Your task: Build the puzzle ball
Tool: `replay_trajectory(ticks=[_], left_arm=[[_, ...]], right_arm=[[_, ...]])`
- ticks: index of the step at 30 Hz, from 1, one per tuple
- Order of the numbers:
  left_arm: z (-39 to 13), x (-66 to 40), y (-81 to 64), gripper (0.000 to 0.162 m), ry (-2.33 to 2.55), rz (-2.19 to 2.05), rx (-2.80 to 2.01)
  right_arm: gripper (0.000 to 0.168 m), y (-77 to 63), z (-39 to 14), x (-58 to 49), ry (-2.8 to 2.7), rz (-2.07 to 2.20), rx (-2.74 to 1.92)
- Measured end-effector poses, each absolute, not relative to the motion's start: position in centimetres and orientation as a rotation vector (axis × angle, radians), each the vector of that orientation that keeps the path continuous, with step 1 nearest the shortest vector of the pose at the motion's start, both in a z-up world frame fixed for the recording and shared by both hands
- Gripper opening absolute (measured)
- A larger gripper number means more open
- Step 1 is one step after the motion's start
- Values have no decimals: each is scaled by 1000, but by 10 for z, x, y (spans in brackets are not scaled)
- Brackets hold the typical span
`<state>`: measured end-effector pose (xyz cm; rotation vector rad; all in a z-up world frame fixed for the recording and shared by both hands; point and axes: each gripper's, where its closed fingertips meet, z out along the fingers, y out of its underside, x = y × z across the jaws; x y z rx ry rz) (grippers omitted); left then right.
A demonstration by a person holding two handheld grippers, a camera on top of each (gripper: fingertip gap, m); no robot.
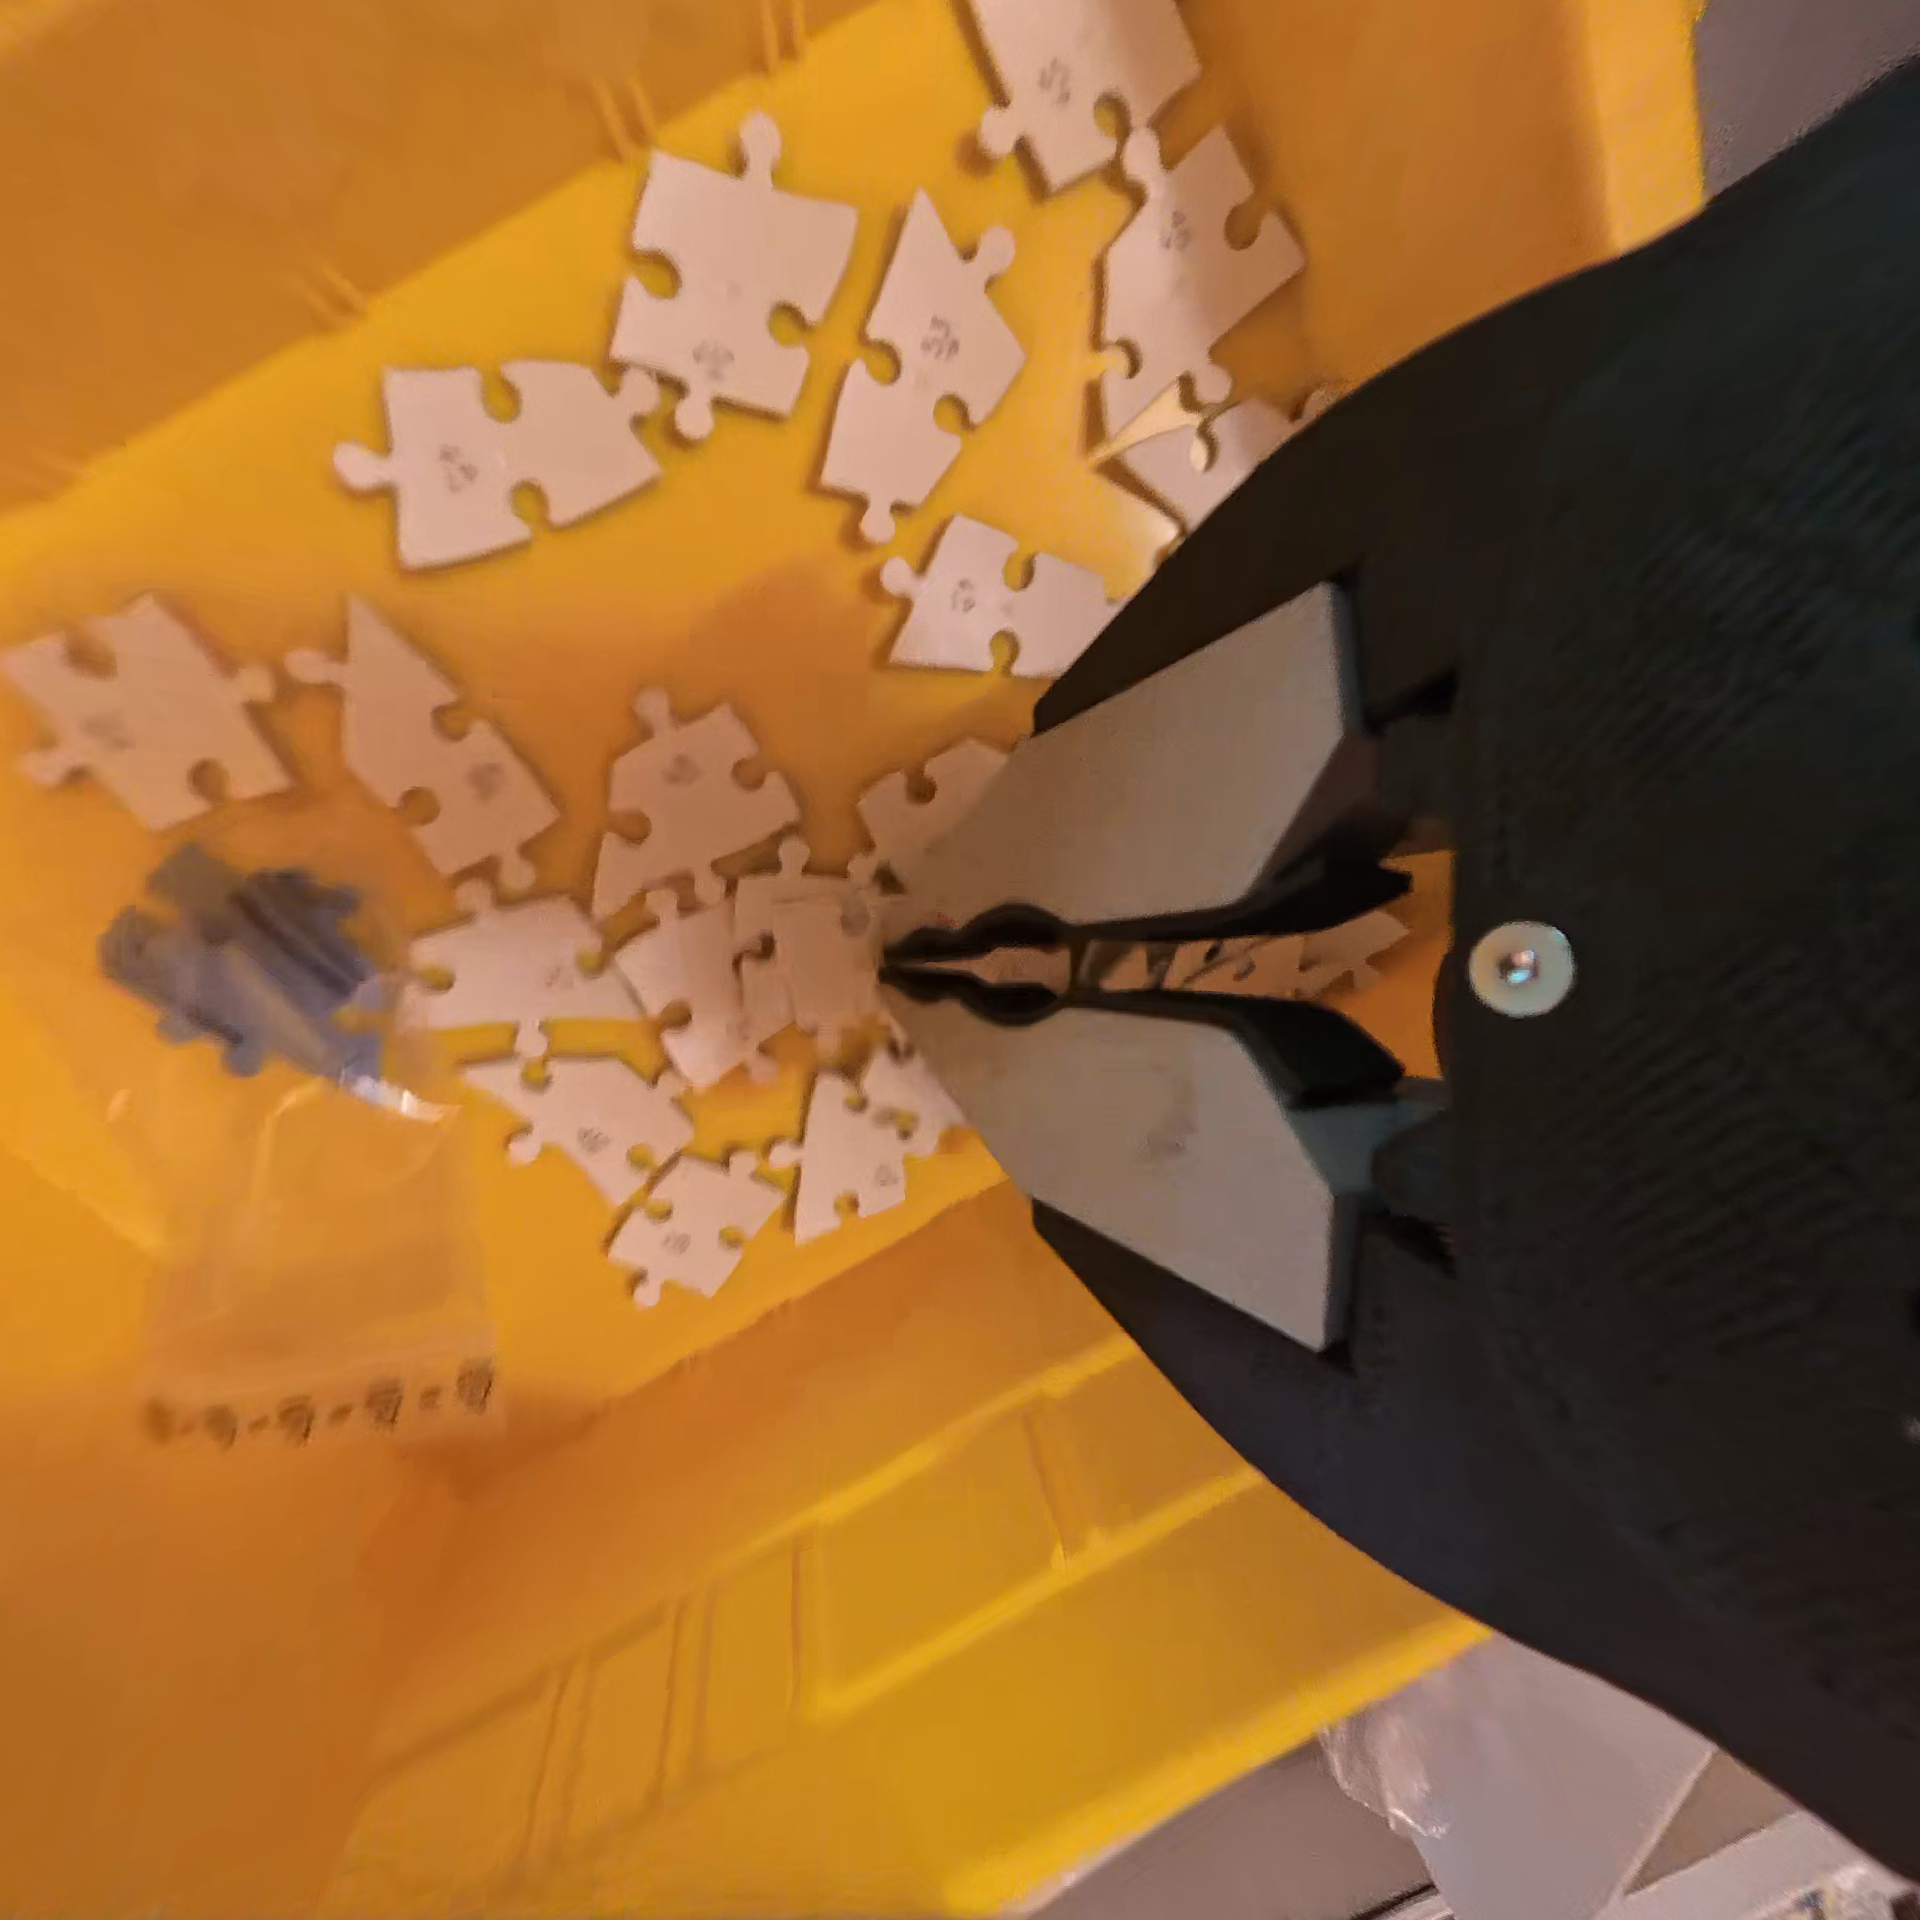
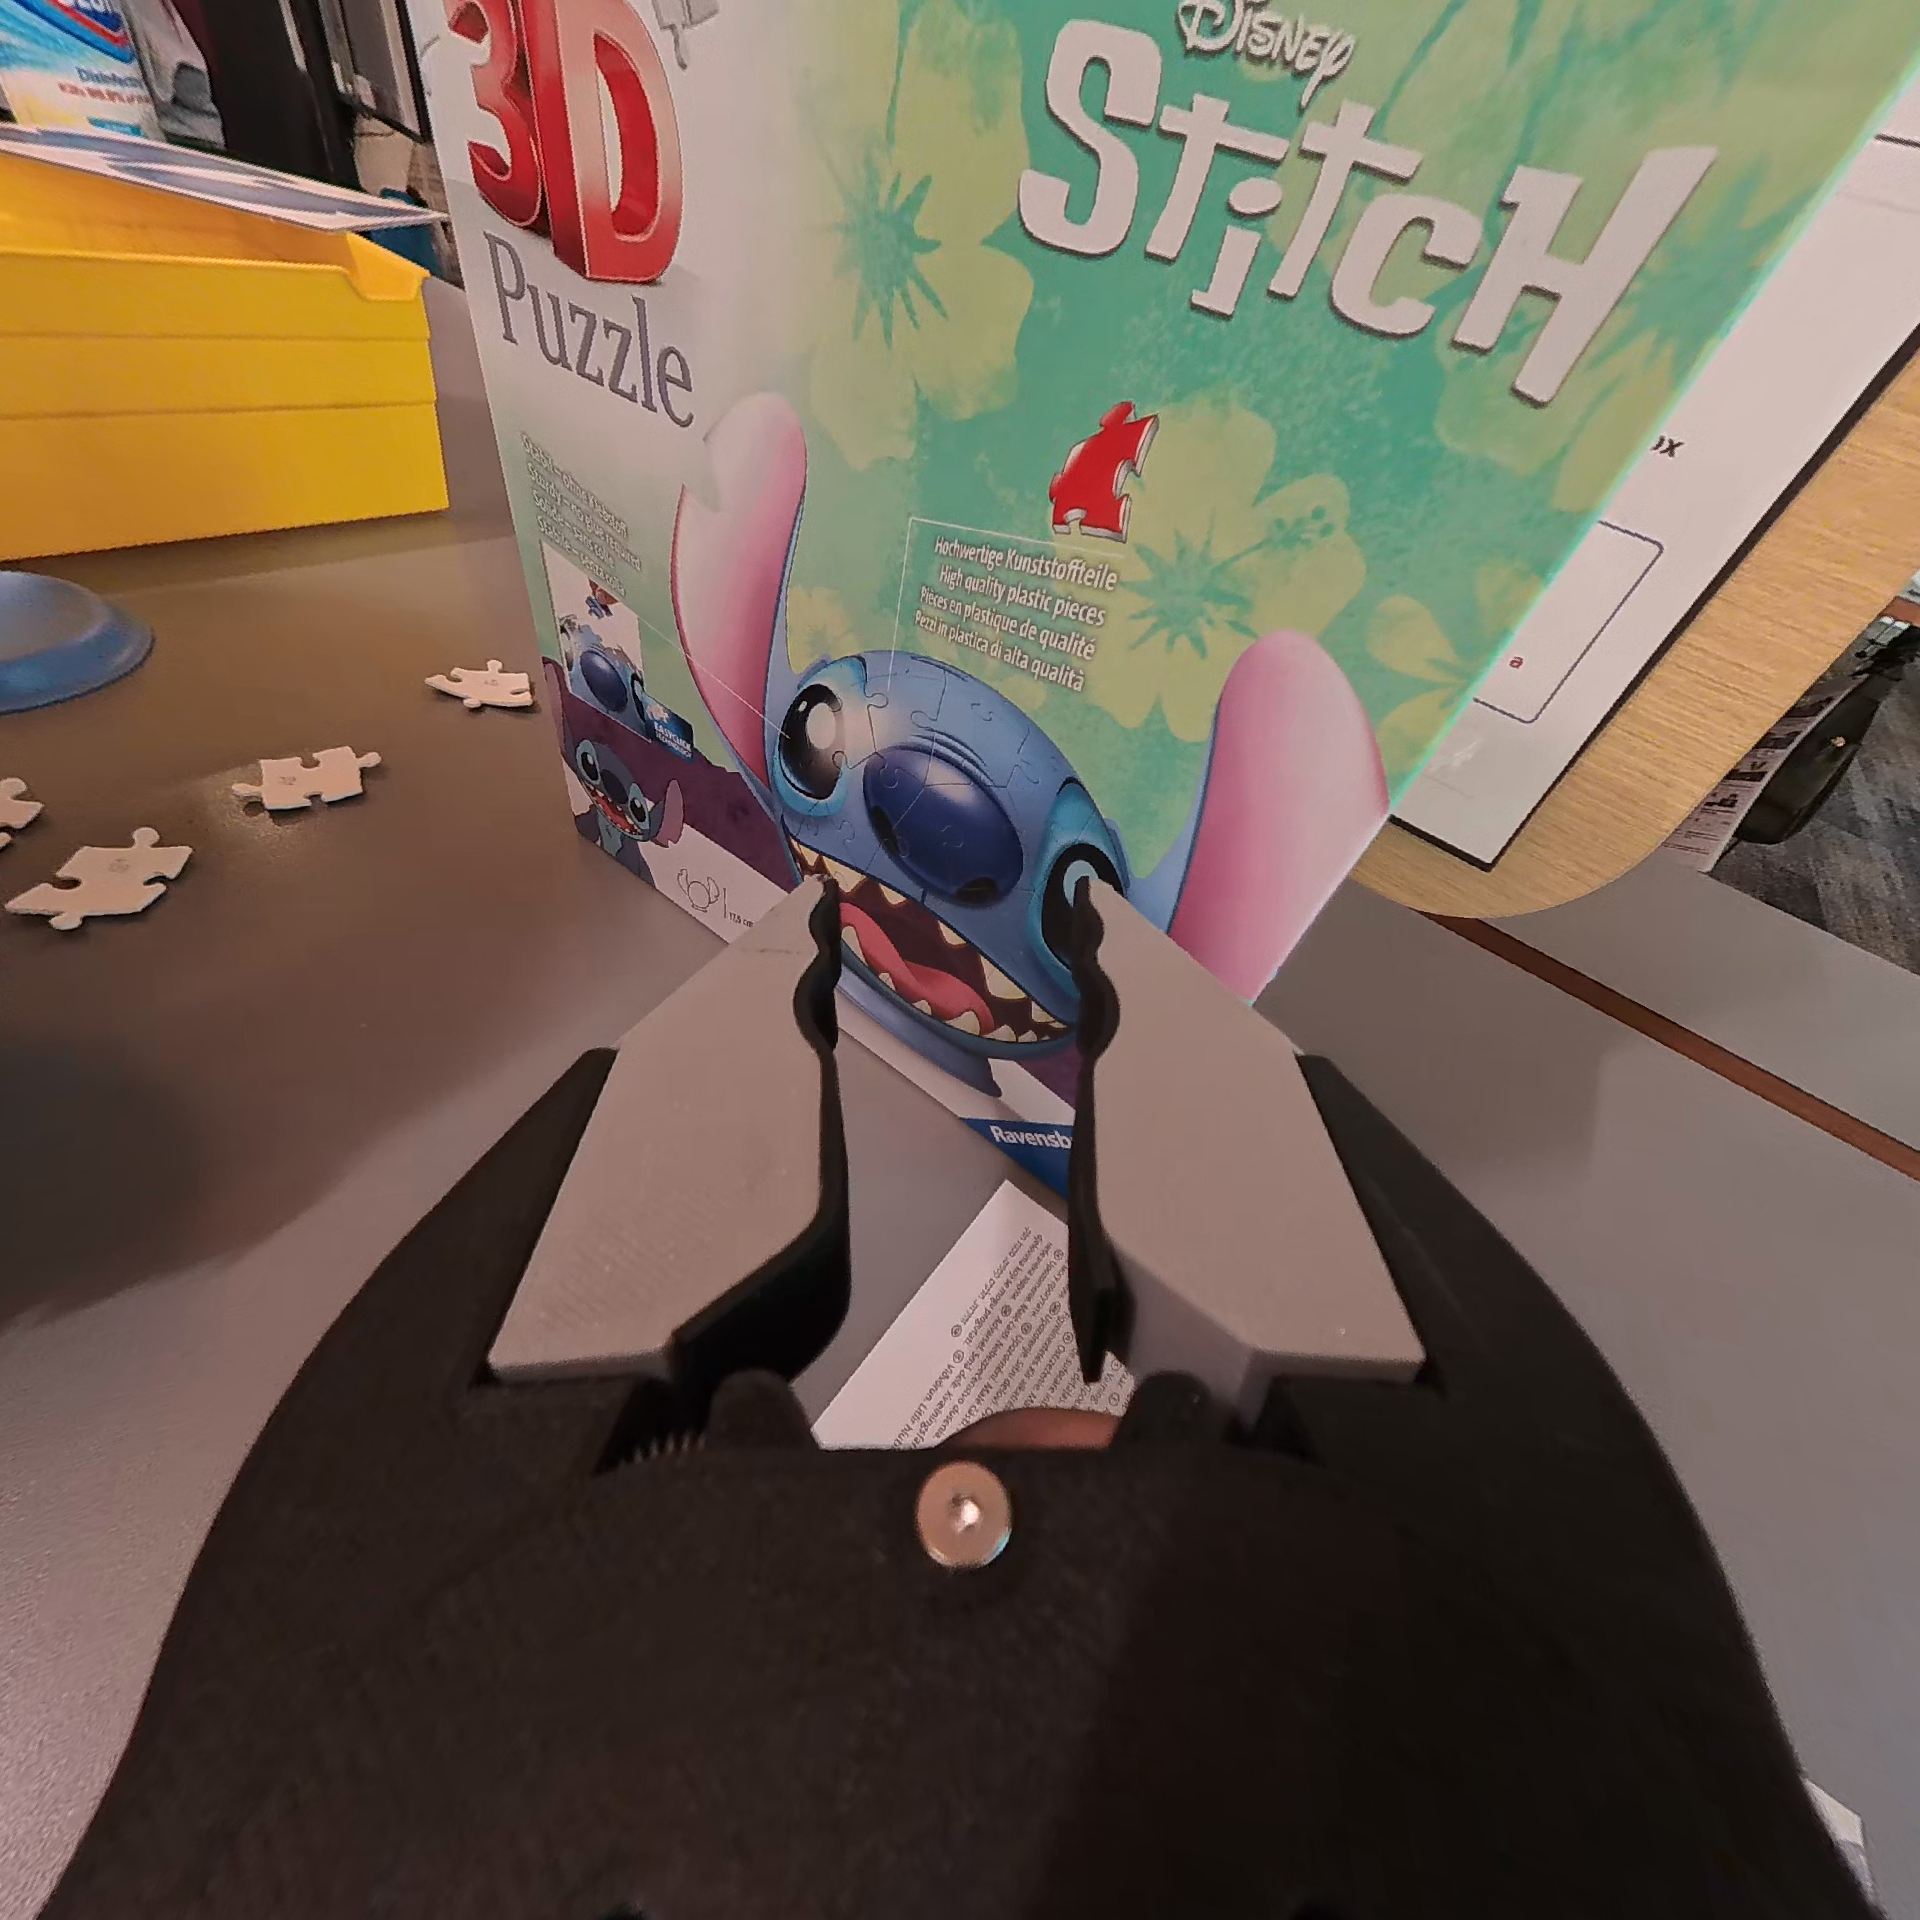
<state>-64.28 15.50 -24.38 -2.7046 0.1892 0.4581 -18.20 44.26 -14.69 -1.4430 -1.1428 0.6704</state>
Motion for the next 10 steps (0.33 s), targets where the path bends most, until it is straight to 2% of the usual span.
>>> replay_trajectory(ticks=[1,5,8,10], left_arm=[[-243,-641,155,0,208,477,-2699],[-233,-606,165,0,239,186,-2641],[-198,-639,175,0,104,342,-2480],[-199,-643,166,0,60,295,-2519]], right_arm=[[42,443,-147,-182,-1142,672,-1444],[42,443,-148,-182,-1143,675,-1450],[42,443,-149,-183,-1147,674,-1449],[41,443,-151,-183,-1147,677,-1462]])
